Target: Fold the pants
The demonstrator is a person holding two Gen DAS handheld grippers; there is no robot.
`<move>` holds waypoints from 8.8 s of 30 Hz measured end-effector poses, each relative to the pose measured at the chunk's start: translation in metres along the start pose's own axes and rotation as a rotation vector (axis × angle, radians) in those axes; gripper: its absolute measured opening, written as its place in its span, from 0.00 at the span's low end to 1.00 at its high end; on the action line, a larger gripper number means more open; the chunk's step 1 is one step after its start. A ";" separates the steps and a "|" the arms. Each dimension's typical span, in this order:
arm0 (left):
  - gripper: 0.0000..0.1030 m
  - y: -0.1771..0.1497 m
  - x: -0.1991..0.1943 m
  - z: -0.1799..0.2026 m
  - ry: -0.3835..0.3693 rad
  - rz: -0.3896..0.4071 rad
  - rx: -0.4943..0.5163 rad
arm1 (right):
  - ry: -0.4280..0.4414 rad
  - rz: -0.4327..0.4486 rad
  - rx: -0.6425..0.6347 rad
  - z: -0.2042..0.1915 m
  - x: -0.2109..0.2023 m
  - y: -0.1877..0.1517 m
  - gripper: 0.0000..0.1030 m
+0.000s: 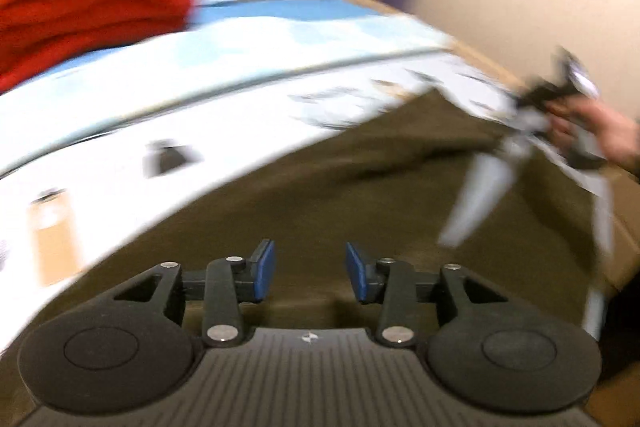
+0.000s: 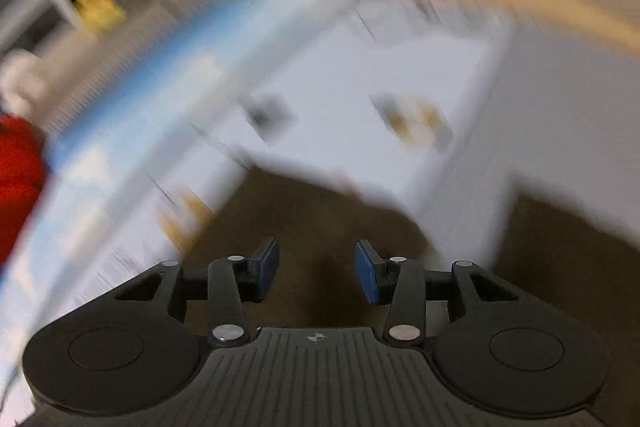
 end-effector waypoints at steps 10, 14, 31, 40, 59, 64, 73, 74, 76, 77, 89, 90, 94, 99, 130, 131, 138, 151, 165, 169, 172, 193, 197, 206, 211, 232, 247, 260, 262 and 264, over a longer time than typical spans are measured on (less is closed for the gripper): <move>0.46 -0.044 -0.011 -0.149 0.499 -0.238 -0.478 | 0.037 0.000 0.066 -0.004 0.024 0.005 0.03; 0.45 -0.074 -0.014 -0.190 0.607 -0.313 -0.585 | 0.125 0.253 0.013 -0.028 -0.015 0.040 0.02; 0.78 -0.135 -0.091 -0.266 0.815 -0.266 -1.049 | 0.021 0.052 -0.486 -0.117 0.086 0.093 0.47; 0.43 -0.142 -0.082 -0.282 0.858 -0.272 -0.989 | 0.093 0.098 -0.641 -0.165 0.091 0.108 0.09; 0.56 -0.132 -0.084 -0.288 0.849 -0.218 -1.019 | -0.144 0.073 -0.134 -0.009 0.082 0.079 0.45; 0.61 -0.139 -0.082 -0.285 0.809 -0.243 -1.019 | -0.082 0.104 -0.172 -0.019 0.094 0.073 0.33; 0.45 -0.112 -0.069 -0.272 0.635 -0.096 -0.915 | -0.136 0.323 0.007 0.037 0.042 0.100 0.13; 0.46 -0.105 -0.066 -0.266 0.622 -0.086 -0.874 | -0.162 0.310 0.027 0.050 0.044 0.101 0.13; 0.48 -0.097 -0.062 -0.260 0.640 -0.087 -0.806 | -0.200 0.207 0.038 0.071 0.057 0.094 0.16; 0.51 -0.096 -0.063 -0.260 0.649 -0.081 -0.797 | -0.206 0.176 0.052 0.079 0.057 0.090 0.19; 0.35 -0.121 -0.082 -0.264 0.515 -0.068 -0.910 | 0.088 0.331 -0.139 0.032 -0.097 0.065 0.30; 0.35 -0.114 -0.093 -0.258 0.520 -0.045 -0.913 | 0.135 0.341 -0.167 0.025 -0.116 0.052 0.31; 0.49 -0.095 -0.143 -0.229 0.546 0.023 -0.836 | 0.275 0.413 -0.280 0.012 -0.187 0.003 0.39; 0.50 -0.118 -0.198 -0.180 0.522 -0.005 -0.774 | 0.356 0.420 -0.479 0.008 -0.237 -0.064 0.44; 0.28 -0.252 -0.157 -0.111 0.480 -0.322 -0.542 | 0.115 0.276 -0.724 0.062 -0.179 -0.121 0.43; 0.11 -0.254 -0.161 -0.114 0.493 -0.317 -0.566 | 0.118 0.270 -0.719 0.061 -0.178 -0.122 0.43; 0.20 -0.244 -0.183 -0.110 0.543 -0.251 -0.548 | 0.102 0.258 -0.783 0.052 -0.171 -0.132 0.43; 0.48 -0.247 -0.146 -0.065 0.381 -0.393 -0.383 | 0.081 0.259 -0.831 0.054 -0.171 -0.133 0.44; 0.80 -0.163 -0.160 -0.063 0.549 -0.092 -0.393 | 0.087 0.258 -0.872 0.042 -0.167 -0.141 0.45; 0.81 -0.152 -0.147 -0.060 0.557 -0.084 -0.386 | 0.086 0.271 -0.914 0.033 -0.166 -0.146 0.45; 0.81 -0.147 -0.139 -0.066 0.573 -0.093 -0.404 | 0.079 0.289 -0.933 0.024 -0.165 -0.148 0.45; 0.71 -0.059 -0.088 -0.142 0.553 0.102 -0.488 | 0.125 0.295 -1.008 -0.012 -0.159 -0.165 0.45; 0.80 -0.057 -0.058 -0.169 0.535 0.117 -0.523 | 0.118 0.283 -1.017 -0.013 -0.155 -0.164 0.45; 0.86 -0.038 -0.009 -0.207 0.446 0.035 -0.392 | 0.095 0.238 -1.015 -0.017 -0.137 -0.157 0.45; 0.86 -0.046 0.010 -0.230 0.366 -0.011 -0.433 | 0.074 0.233 -1.033 -0.017 -0.132 -0.157 0.45; 0.02 -0.039 -0.083 -0.110 0.306 -0.038 -0.183 | 0.056 0.243 -0.981 0.002 -0.144 -0.149 0.45; 0.42 -0.163 -0.165 -0.018 0.061 -0.035 -0.614 | 0.065 0.216 -0.933 0.029 -0.149 -0.148 0.45; 0.60 -0.214 -0.118 -0.075 0.112 -0.198 -1.125 | 0.136 0.182 -0.828 0.027 -0.146 -0.135 0.45; 0.53 -0.208 -0.123 -0.080 0.147 -0.148 -1.135 | 0.170 0.169 -0.796 0.022 -0.146 -0.133 0.45; 0.15 -0.193 -0.131 -0.088 0.223 -0.083 -1.089 | 0.209 0.147 -0.749 0.016 -0.143 -0.130 0.46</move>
Point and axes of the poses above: each gripper's, at about its wrist camera, not at the fingertips, and x roughly the way its jaws point, z to its right, y to its top, the point moved 8 cm from there along x, roughly the way its jaws point, and after that the axes turned 6 degrees about -z, right-handed, at the moved point
